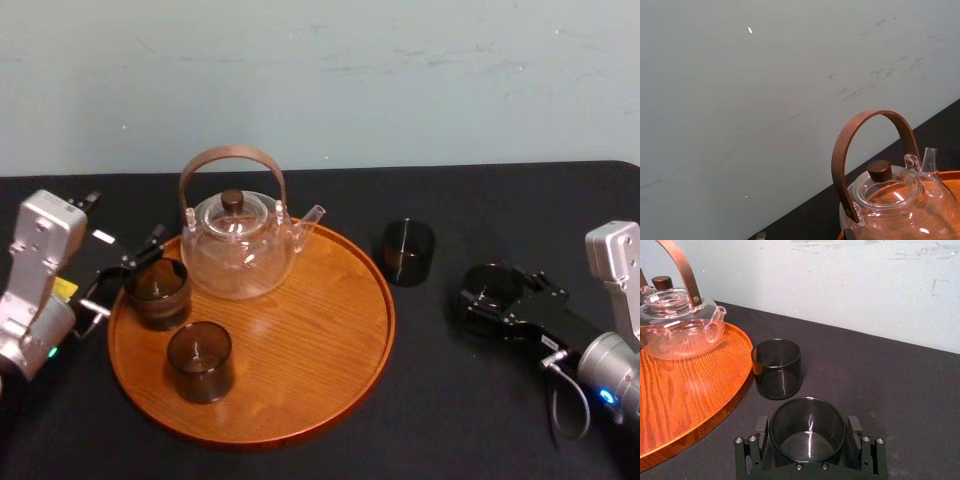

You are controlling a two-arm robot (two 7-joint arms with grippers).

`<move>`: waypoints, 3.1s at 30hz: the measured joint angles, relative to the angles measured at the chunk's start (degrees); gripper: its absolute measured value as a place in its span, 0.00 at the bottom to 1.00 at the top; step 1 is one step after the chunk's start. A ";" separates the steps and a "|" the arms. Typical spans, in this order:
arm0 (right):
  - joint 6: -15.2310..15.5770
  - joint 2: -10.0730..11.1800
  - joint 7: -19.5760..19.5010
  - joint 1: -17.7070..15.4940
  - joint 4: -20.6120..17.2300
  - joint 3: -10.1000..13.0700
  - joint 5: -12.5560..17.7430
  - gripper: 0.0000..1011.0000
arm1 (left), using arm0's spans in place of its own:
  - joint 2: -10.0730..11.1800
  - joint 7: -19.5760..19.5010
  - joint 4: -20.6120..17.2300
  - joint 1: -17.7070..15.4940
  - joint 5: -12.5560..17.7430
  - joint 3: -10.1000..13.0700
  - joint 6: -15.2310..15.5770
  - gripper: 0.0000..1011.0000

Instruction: Pick up the glass from the table and place it on the tray.

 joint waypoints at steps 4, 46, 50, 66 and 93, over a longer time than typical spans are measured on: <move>0.10 -0.39 0.56 1.17 1.25 -0.40 -0.10 0.99 | 0.00 0.00 0.00 0.00 0.00 0.00 0.00 0.99; -0.86 0.10 2.61 1.46 -0.98 -1.54 0.96 0.90 | 0.00 0.00 0.00 0.00 0.00 0.00 0.00 0.99; -1.32 0.25 3.07 1.09 -2.90 -2.36 0.84 0.90 | 0.00 0.00 0.00 0.00 0.00 0.00 0.00 0.99; -1.93 -1.18 6.66 3.24 -4.60 -9.45 0.09 0.90 | 0.00 0.00 0.00 0.00 0.00 0.00 0.00 0.99; -0.90 -4.97 9.53 8.72 0.04 -19.23 -1.56 0.90 | 0.00 0.00 0.00 0.00 0.00 0.00 0.00 0.99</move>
